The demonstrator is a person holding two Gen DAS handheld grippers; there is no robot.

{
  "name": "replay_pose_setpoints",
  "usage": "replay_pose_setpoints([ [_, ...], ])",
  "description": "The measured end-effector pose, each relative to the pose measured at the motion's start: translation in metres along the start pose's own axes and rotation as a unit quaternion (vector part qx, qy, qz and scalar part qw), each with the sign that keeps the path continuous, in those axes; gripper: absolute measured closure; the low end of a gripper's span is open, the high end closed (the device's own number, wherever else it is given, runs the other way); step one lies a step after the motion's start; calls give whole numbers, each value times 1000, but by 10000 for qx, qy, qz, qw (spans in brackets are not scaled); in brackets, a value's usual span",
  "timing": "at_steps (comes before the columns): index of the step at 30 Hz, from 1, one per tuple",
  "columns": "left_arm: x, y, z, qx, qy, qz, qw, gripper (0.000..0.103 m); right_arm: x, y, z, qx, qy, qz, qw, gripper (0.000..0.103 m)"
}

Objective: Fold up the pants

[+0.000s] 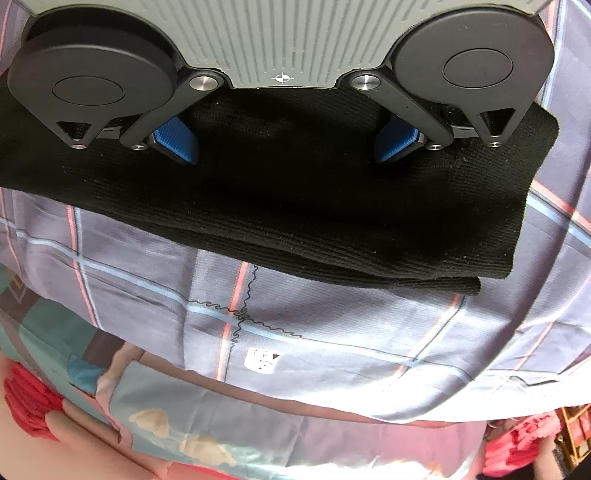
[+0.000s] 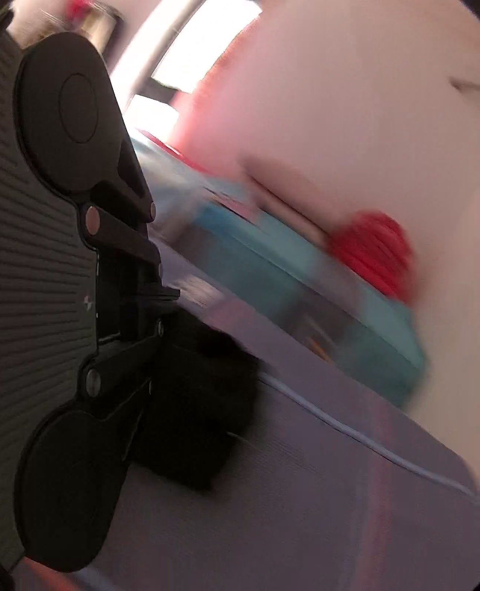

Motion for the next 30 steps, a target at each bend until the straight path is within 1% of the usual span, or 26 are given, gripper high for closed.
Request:
replay_pose_setpoints([
  [1, 0, -1, 0, -28, 3, -8, 10000, 0, 8, 8, -5, -285, 116, -22, 9995, 73],
  [2, 0, -2, 1, -61, 13, -12, 10000, 0, 17, 10, -11, -578, 310, 56, 9978, 58],
  [3, -1, -2, 1, -87, 27, -15, 10000, 0, 28, 12, -12, -850, 618, 156, 9943, 45],
  [4, -1, -3, 1, -110, 46, -15, 9999, 0, 38, 12, -10, -925, 909, 145, 9914, 44],
  [5, -2, -3, 1, -136, 68, -21, 9999, 0, 39, 6, -8, -744, 1034, 18, 9919, 46],
  [6, -3, -4, 2, -161, 82, -27, 9998, 0, 40, 0, -3, -465, 979, -158, 9940, 84],
  [7, -3, -5, 2, -188, 90, -28, 9998, 0, 38, -5, -1, -130, 826, -122, 9964, 103],
  [8, -3, -6, 2, -222, 95, -14, 9997, 0, 32, -10, -5, 135, 553, -34, 9984, 103],
  [9, -3, -6, 2, -249, 96, -7, 9996, 0, 24, -8, -16, 414, 165, -47, 9990, 99],
  [10, -3, -7, 2, -269, 101, -9, 9996, 0, 20, -1, -28, 765, -171, -189, 9967, 91],
  [11, -4, -7, 2, -275, 111, -9, 9996, 0, 19, 8, -38, 898, -278, -368, 9949, 61],
  [12, -4, -8, 2, -280, 120, -15, 9995, 0, 27, 15, -47, 885, -280, -494, 9945, 38],
  [13, -4, -8, 2, -282, 130, -19, 9995, 0, 34, 21, -56, 890, -239, -585, 9940, 34],
  [14, -4, -8, 2, -287, 138, -19, 9995, 0, 42, 27, -65, 927, -102, -645, 9936, 35],
  [15, -4, -8, 2, -294, 139, -22, 9995, 0, 51, 28, -76, 995, 143, -579, 9932, 35],
  [16, -4, -8, 2, -303, 141, -28, 9994, 0, 55, 22, -87, 914, 391, -412, 9942, 35],
  [17, -4, -8, 2, -318, 145, -39, 9994, 0, 42, 11, -97, 711, 646, -231, 9951, 34],
  [18, -5, -9, 3, -335, 147, -46, 9993, 0, 37, 3, -100, 566, 933, -24, 9940, 34],
  [20, -5, -10, 3, -363, 140, -49, 9992, 0, 44, -1, -86, 738, 1361, 200, 9877, 34],
  [21, -5, -10, 3, -368, 125, -50, 9992, 0, 45, 0, -78, 819, 1392, 138, 9868, 32],
  [22, -4, -10, 3, -370, 104, -50, 9993, 0, 40, 4, -72, 763, 1319, 102, 9883, 28],
  [23, -3, -10, 2, -368, 73, -51, 9993, 0, 35, 5, -67, 708, 1303, 184, 9888, 19],
  [24, -2, -10, 2, -366, 33, -53, 9993, 0, 31, 5, -59, 670, 1267, 262, 9893, 15],
  [27, 3, -10, 0, -368, -90, -71, 9993, 0, 21, 5, -33, 478, 1134, 281, 9920, 15],
  [28, 4, -9, 0, -369, -125, -79, 9992, 0, 19, -3, -33, 351, 1047, 312, 9934, 15],
  [30, 7, -9, -2, -371, -186, -94, 9991, 0, 9, -19, -29, 70, 709, 318, 9969, 18],
])
Point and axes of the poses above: each gripper's, at about its wrist camera, not at the fingertips, and z roughly the way its jaws point, y to its left, x to its underside, the point moved 2 cm from there along z, roughly the way its jaws point, and after that the axes turned 6 degrees about -x, right-handed, at the moved point
